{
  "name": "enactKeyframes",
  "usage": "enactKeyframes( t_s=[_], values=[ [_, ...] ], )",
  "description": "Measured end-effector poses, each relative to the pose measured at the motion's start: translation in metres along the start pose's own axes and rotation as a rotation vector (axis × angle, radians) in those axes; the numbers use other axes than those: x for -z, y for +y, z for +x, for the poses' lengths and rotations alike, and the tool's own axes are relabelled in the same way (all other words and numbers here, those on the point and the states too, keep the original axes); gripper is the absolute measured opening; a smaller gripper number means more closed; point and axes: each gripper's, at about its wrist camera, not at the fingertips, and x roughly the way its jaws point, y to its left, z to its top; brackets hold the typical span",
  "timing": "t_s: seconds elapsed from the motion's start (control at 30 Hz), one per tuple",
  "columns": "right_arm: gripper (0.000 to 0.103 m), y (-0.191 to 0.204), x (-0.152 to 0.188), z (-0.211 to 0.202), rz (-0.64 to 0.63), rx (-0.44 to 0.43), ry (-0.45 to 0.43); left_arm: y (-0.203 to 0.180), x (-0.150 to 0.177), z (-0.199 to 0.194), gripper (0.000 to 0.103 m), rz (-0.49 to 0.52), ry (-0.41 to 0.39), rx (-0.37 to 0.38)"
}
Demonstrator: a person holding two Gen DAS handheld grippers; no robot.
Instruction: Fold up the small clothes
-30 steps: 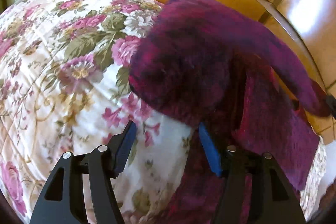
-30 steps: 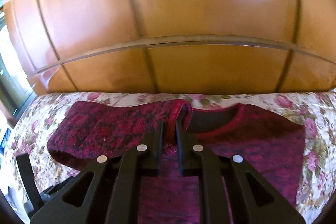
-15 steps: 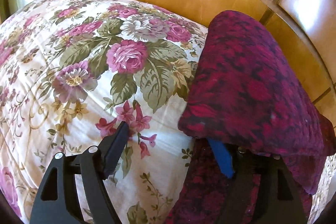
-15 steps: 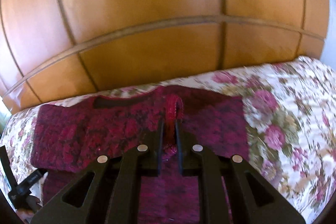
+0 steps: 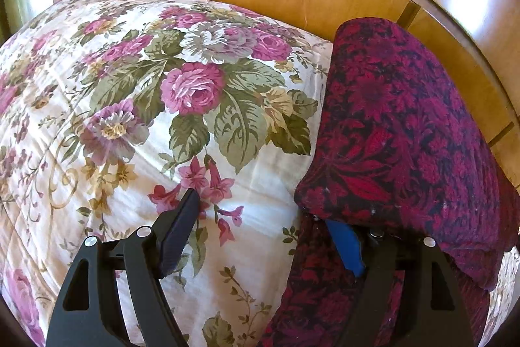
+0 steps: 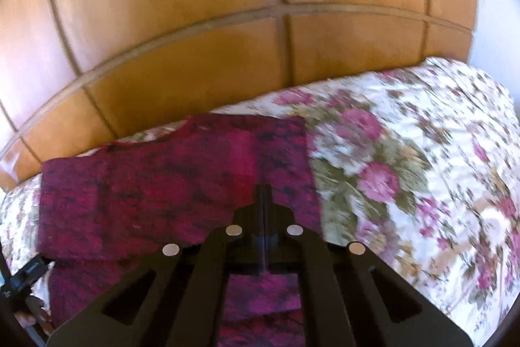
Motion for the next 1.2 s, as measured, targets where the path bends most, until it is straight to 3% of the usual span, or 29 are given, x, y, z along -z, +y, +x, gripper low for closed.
enactKeyframes(
  t_s=[0.1, 0.17, 0.23, 0.27, 0.53, 0.7, 0.8, 0.97, 1.07, 1.1, 1.2],
  values=[
    [0.000, -0.016, 0.008, 0.009, 0.069, -0.078, 0.064, 0.000, -0.002, 0.001, 0.077, 0.011, 0.004, 0.001],
    [0.006, -0.023, 0.013, 0.005, 0.115, -0.137, 0.070, 0.001, -0.003, 0.002, 0.077, 0.010, 0.002, 0.004],
    [0.053, -0.028, 0.016, -0.005, 0.152, -0.153, 0.028, 0.000, -0.003, 0.002, 0.077, 0.014, -0.002, -0.002],
    [0.058, -0.029, 0.016, -0.010, 0.160, -0.160, 0.009, 0.000, -0.003, 0.002, 0.077, 0.014, -0.002, -0.002],
    [0.058, -0.020, 0.009, -0.010, 0.193, -0.235, 0.005, 0.000, 0.000, 0.002, 0.077, 0.017, -0.011, -0.005],
    [0.061, -0.053, 0.016, -0.010, 0.434, -0.319, -0.014, 0.000, 0.000, 0.002, 0.077, 0.022, -0.014, -0.005],
    [0.064, -0.055, 0.018, -0.009, 0.425, -0.362, -0.004, 0.000, 0.001, 0.002, 0.077, 0.023, -0.018, -0.005],
    [0.062, -0.020, 0.016, 0.009, 0.289, -0.372, 0.065, 0.000, 0.000, 0.003, 0.077, 0.026, -0.016, -0.004],
    [0.043, 0.000, 0.016, 0.027, 0.203, -0.284, 0.101, 0.000, 0.000, 0.003, 0.077, 0.026, -0.015, -0.004],
    [0.022, 0.003, 0.014, 0.029, 0.183, -0.270, 0.109, 0.000, 0.000, 0.003, 0.077, 0.025, -0.016, -0.004],
    [0.012, 0.008, 0.012, 0.012, 0.147, -0.251, 0.068, 0.001, 0.001, 0.002, 0.077, 0.016, -0.019, 0.007]
  ],
)
